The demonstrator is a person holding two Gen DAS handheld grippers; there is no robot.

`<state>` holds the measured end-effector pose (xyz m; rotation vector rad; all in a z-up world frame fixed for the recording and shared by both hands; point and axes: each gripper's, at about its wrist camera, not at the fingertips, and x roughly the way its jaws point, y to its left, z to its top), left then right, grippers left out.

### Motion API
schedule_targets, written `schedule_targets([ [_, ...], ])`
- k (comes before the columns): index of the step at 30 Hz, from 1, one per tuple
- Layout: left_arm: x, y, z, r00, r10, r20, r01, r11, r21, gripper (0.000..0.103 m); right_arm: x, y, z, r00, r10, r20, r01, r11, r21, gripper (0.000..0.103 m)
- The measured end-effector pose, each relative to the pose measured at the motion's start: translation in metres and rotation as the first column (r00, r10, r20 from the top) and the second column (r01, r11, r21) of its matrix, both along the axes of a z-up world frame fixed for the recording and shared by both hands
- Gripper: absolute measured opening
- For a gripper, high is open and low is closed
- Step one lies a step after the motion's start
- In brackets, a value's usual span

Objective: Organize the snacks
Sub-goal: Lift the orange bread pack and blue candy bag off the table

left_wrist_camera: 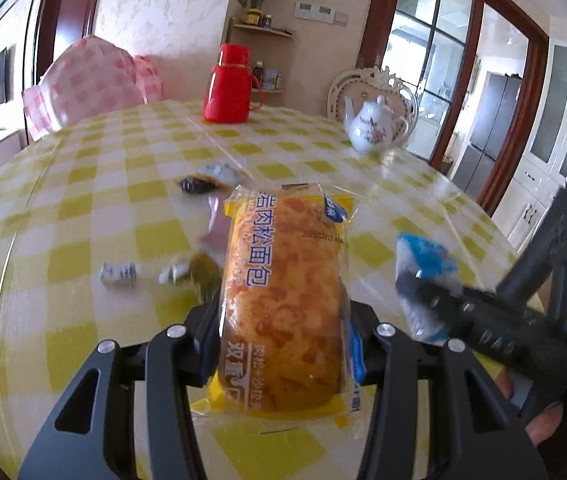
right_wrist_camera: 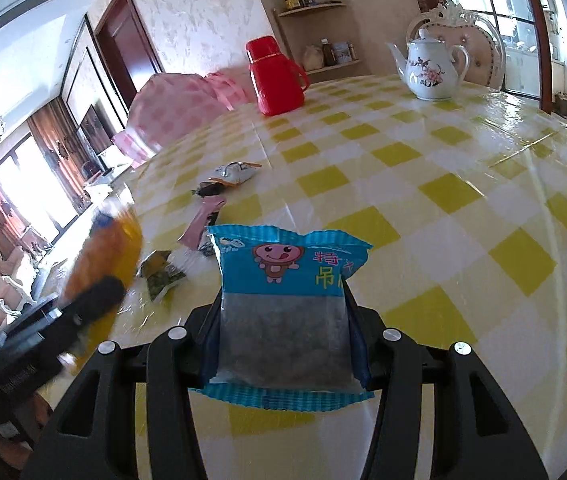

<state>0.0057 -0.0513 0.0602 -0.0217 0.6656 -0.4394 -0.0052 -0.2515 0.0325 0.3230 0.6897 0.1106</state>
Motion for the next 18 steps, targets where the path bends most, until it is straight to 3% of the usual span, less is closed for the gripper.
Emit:
schedule_targets([
  [18, -0.099, 0.032, 0.003, 0.999, 0.043, 0.007, -0.044, 0.998, 0.041, 0.049, -0.098, 0.027, -0.003, 0.995, 0.095, -0.007, -0.095, 0.993, -0.066, 0.050],
])
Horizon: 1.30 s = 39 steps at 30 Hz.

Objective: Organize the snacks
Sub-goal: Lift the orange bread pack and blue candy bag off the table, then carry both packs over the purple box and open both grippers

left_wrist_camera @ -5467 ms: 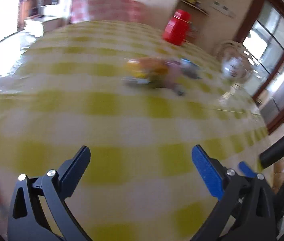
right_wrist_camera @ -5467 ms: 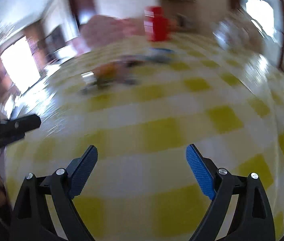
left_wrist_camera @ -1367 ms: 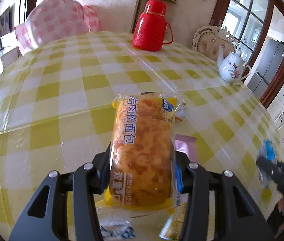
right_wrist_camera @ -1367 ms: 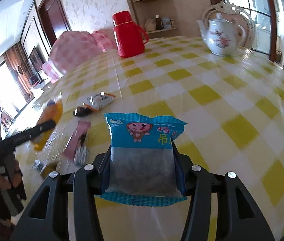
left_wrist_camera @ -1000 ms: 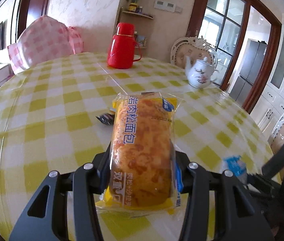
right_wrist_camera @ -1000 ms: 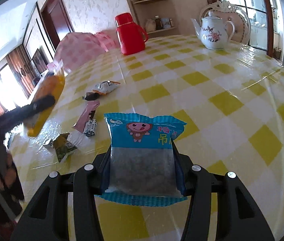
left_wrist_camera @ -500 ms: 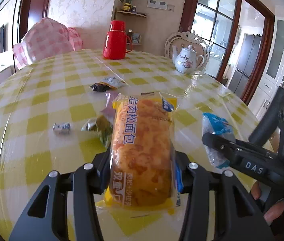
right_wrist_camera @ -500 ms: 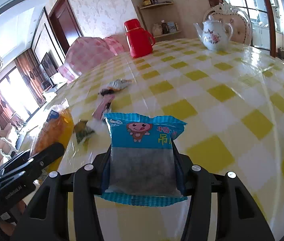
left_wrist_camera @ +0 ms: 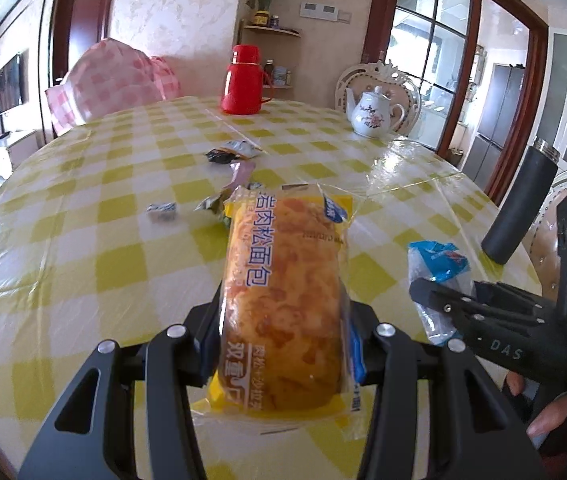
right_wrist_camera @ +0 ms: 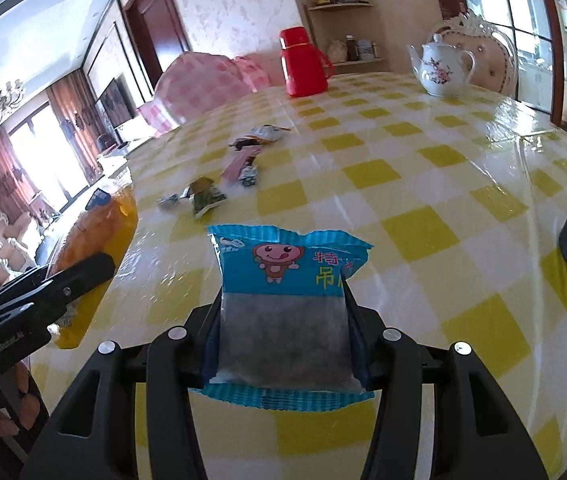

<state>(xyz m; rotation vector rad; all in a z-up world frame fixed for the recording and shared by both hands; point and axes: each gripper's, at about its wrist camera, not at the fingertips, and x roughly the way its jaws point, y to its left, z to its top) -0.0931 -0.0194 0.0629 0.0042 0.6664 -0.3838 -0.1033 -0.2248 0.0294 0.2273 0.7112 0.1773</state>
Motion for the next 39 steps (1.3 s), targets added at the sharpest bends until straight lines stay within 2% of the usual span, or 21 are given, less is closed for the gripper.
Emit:
schedule_targets([
  [11, -0.064, 0.061, 0.020, 0.996, 0.080, 0.035, -0.079, 0.997, -0.016, 0.049, -0.049, 0.048, 0.034, 0.992, 0.104, 0.078, -0.100, 0.994, -0.048, 0.050],
  [15, -0.076, 0.087, 0.015, 0.992, 0.126, 0.009, -0.126, 0.992, 0.000, 0.049, -0.057, 0.073, 0.037, 0.983, 0.166, 0.075, -0.161, 0.985, -0.067, 0.050],
  [20, -0.090, 0.121, 0.008, 0.981, 0.193, -0.011, -0.193, 0.981, 0.026, 0.049, -0.070, 0.115, 0.035, 0.959, 0.278, 0.062, -0.273, 0.959, -0.083, 0.050],
  [24, -0.100, 0.146, 0.010, 0.972, 0.236, -0.012, -0.235, 0.972, 0.025, 0.049, -0.084, 0.156, 0.038, 0.923, 0.379, 0.059, -0.372, 0.922, -0.107, 0.050],
  [32, -0.120, 0.198, 0.018, 0.944, 0.329, 0.001, -0.329, 0.943, 0.045, 0.049, -0.100, 0.220, 0.041, 0.857, 0.514, 0.039, -0.504, 0.851, -0.148, 0.050],
  [39, -0.136, 0.243, 0.017, 0.915, 0.402, -0.029, -0.396, 0.910, 0.124, 0.049, -0.122, 0.281, 0.043, 0.765, 0.644, 0.016, -0.630, 0.752, -0.196, 0.050],
])
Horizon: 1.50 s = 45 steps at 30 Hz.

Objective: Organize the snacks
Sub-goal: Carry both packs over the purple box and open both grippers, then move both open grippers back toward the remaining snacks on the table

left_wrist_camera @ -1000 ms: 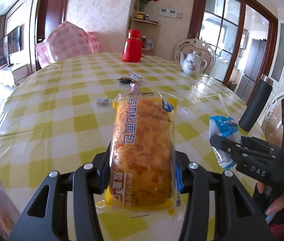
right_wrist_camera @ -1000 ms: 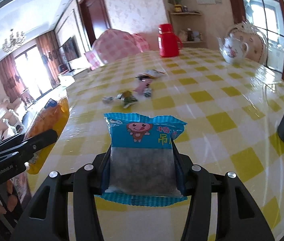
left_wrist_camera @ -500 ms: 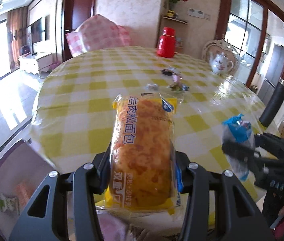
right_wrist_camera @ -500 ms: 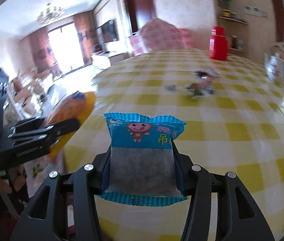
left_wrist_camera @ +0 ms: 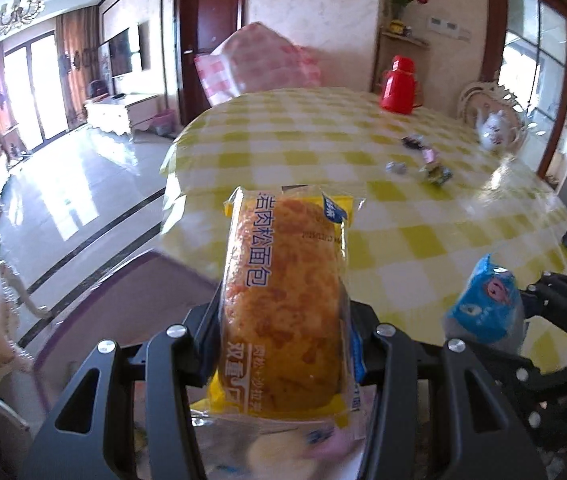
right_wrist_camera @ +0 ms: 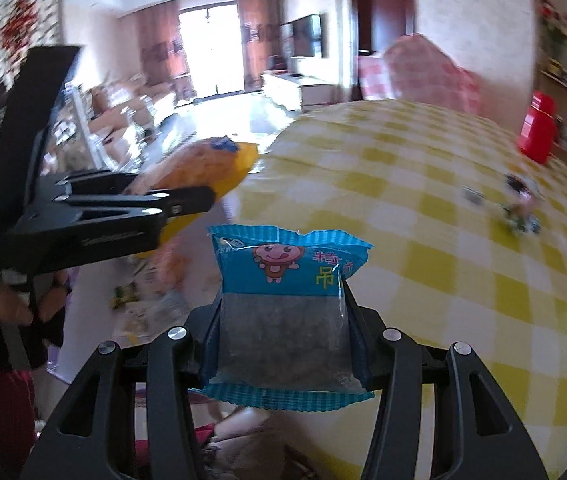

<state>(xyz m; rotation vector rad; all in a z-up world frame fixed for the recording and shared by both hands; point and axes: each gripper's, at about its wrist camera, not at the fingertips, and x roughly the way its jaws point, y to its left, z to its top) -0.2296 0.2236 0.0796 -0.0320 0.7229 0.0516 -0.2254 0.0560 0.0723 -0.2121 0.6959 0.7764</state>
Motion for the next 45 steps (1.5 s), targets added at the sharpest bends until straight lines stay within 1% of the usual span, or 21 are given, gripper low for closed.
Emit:
schedule_targets([
  [4, -0.009, 0.028, -0.006, 0.997, 0.055, -0.057, -0.053, 0.998, 0.036, 0.049, -0.015, 0.031, -0.003, 0.996, 0.093, -0.005, -0.093, 0.995, -0.023, 0.050],
  [7, -0.009, 0.040, -0.015, 0.992, 0.075, -0.106, -0.068, 0.996, 0.064, 0.049, -0.023, 0.050, -0.009, 0.989, 0.144, -0.021, -0.145, 0.988, -0.049, 0.050],
  [9, -0.008, 0.045, -0.023, 0.986, 0.081, -0.148, -0.069, 0.994, 0.082, 0.049, -0.027, 0.059, -0.014, 0.986, 0.168, -0.026, -0.169, 0.984, -0.064, 0.050],
  [10, -0.007, 0.047, -0.028, 0.981, 0.093, -0.170, -0.076, 0.992, 0.102, 0.049, -0.028, 0.063, -0.017, 0.984, 0.177, -0.032, -0.179, 0.981, -0.072, 0.050],
  [13, -0.006, 0.052, -0.038, 0.968, 0.140, -0.207, -0.112, 0.984, 0.141, 0.049, -0.027, 0.067, -0.025, 0.974, 0.217, -0.059, -0.220, 0.974, -0.058, 0.052],
  [14, -0.007, 0.054, -0.038, 0.967, 0.152, -0.206, -0.124, 0.982, 0.145, 0.052, -0.026, 0.067, -0.026, 0.971, 0.230, -0.065, -0.233, 0.971, -0.045, 0.055],
  [15, -0.007, 0.055, -0.037, 0.965, 0.172, -0.199, -0.142, 0.978, 0.156, 0.065, -0.026, 0.067, -0.025, 0.971, 0.231, -0.067, -0.234, 0.972, -0.034, 0.061],
  [16, -0.008, 0.054, -0.033, 0.964, 0.197, -0.178, -0.166, 0.970, 0.178, 0.075, -0.022, 0.062, -0.025, 0.972, 0.224, -0.076, -0.225, 0.974, -0.013, 0.069],
  [17, -0.009, 0.053, -0.030, 0.965, 0.209, -0.160, -0.177, 0.965, 0.194, 0.087, -0.020, 0.057, -0.022, 0.975, 0.210, -0.073, -0.210, 0.978, 0.014, 0.069],
  [18, -0.010, 0.050, -0.027, 0.967, 0.213, -0.142, -0.182, 0.961, 0.206, 0.088, -0.018, 0.052, -0.018, 0.978, 0.199, -0.065, -0.197, 0.980, 0.033, 0.069],
  [21, -0.009, 0.043, -0.022, 0.970, 0.203, -0.133, -0.173, 0.963, 0.206, 0.093, -0.009, 0.037, -0.011, 0.987, 0.158, -0.043, -0.156, 0.986, 0.053, 0.071],
  [25, -0.002, 0.032, -0.024, 0.972, 0.194, -0.130, -0.161, 0.960, 0.230, 0.093, 0.006, 0.006, -0.005, 0.996, 0.076, -0.046, -0.071, 0.993, 0.089, 0.073],
  [28, 0.002, 0.021, -0.024, 0.976, 0.176, -0.127, -0.143, 0.961, 0.236, 0.093, 0.019, -0.020, -0.003, 0.999, 0.006, -0.045, -0.001, 0.994, 0.111, 0.077],
  [33, 0.016, -0.008, -0.021, 0.984, 0.135, -0.119, -0.101, 0.962, 0.256, 0.098, 0.040, -0.075, -0.001, 0.989, -0.140, -0.054, 0.146, 0.978, 0.149, 0.081],
  [36, 0.032, -0.034, -0.018, 0.990, 0.086, -0.110, -0.058, 0.969, 0.240, 0.100, 0.056, -0.113, -0.004, 0.968, -0.242, -0.062, 0.249, 0.954, 0.165, 0.083],
  [39, 0.056, -0.068, -0.018, 0.993, 0.038, -0.112, -0.013, 0.976, 0.216, 0.101, 0.072, -0.149, -0.009, 0.933, -0.350, -0.082, 0.359, 0.918, 0.166, 0.085],
  [42, 0.087, -0.104, -0.018, 0.992, -0.027, -0.125, 0.046, 0.986, 0.157, 0.101, 0.087, -0.183, -0.017, 0.894, -0.432, -0.116, 0.446, 0.881, 0.158, 0.086],
  [44, 0.115, -0.130, -0.015, 0.990, -0.070, -0.125, 0.081, 0.993, 0.089, 0.101, 0.098, -0.205, -0.024, 0.867, -0.484, -0.121, 0.497, 0.857, 0.135, 0.087],
  [45, 0.126, -0.138, -0.014, 0.990, -0.077, -0.121, 0.086, 0.994, 0.069, 0.101, 0.102, -0.210, -0.027, 0.860, -0.496, -0.123, 0.509, 0.852, 0.123, 0.087],
])
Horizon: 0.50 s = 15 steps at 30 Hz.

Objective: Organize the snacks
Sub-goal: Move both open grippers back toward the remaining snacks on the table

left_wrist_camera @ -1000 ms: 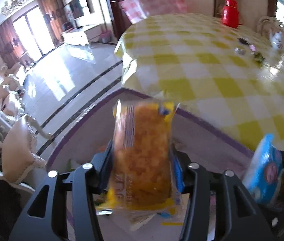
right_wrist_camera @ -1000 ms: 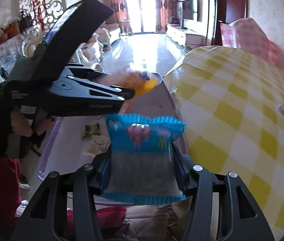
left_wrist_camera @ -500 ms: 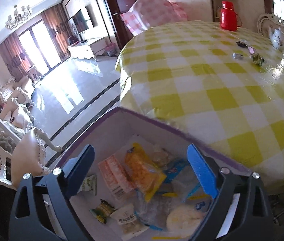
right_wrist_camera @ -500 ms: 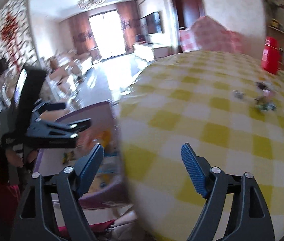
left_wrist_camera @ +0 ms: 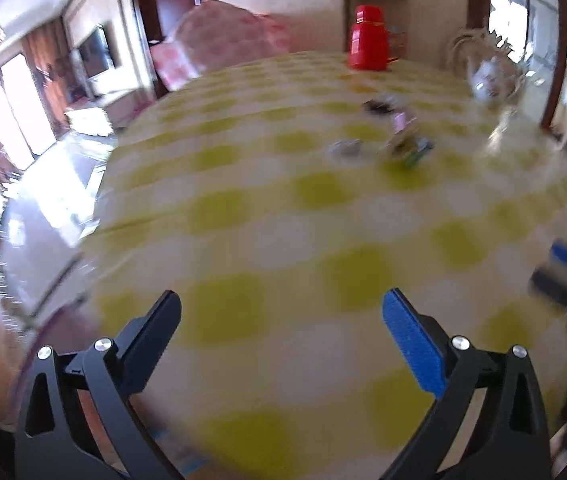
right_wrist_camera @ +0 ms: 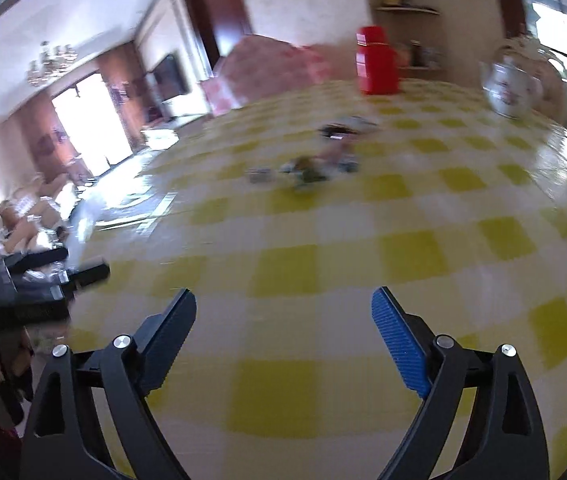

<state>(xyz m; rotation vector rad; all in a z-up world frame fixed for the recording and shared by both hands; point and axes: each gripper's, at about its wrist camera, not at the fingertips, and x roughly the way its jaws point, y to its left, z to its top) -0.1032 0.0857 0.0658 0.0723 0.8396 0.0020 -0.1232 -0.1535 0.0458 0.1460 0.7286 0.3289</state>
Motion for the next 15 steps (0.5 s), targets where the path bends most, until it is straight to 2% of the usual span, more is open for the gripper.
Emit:
schedule_targets([
  [3, 0.050, -0.028, 0.006, 0.999, -0.001, 0.032, 0.002, 0.999, -0.054, 0.101, 0.027, -0.026, -0.007, 0.998, -0.050, -0.033, 0.049, 0.999, -0.019, 0.087],
  [5, 0.088, -0.042, 0.006, 0.997, 0.039, 0.061, -0.034, 0.995, -0.095, 0.101, 0.047, -0.037, -0.013, 0.996, -0.077, -0.055, 0.076, 0.997, -0.020, 0.087],
  [9, 0.150, -0.048, -0.004, 0.993, 0.119, 0.025, -0.111, 0.971, -0.211, 0.101, 0.087, -0.054, -0.018, 0.990, -0.104, -0.097, 0.105, 0.995, -0.001, 0.087],
  [12, 0.189, -0.038, -0.014, 0.969, 0.245, -0.028, -0.240, 0.913, -0.330, 0.101, 0.122, -0.064, -0.022, 0.985, -0.135, -0.111, 0.136, 0.991, -0.002, 0.087],
  [15, 0.215, -0.025, -0.025, 0.930, 0.360, -0.074, -0.352, 0.815, -0.459, 0.101, 0.148, -0.066, -0.025, 0.979, -0.146, -0.142, 0.150, 0.989, 0.016, 0.087],
])
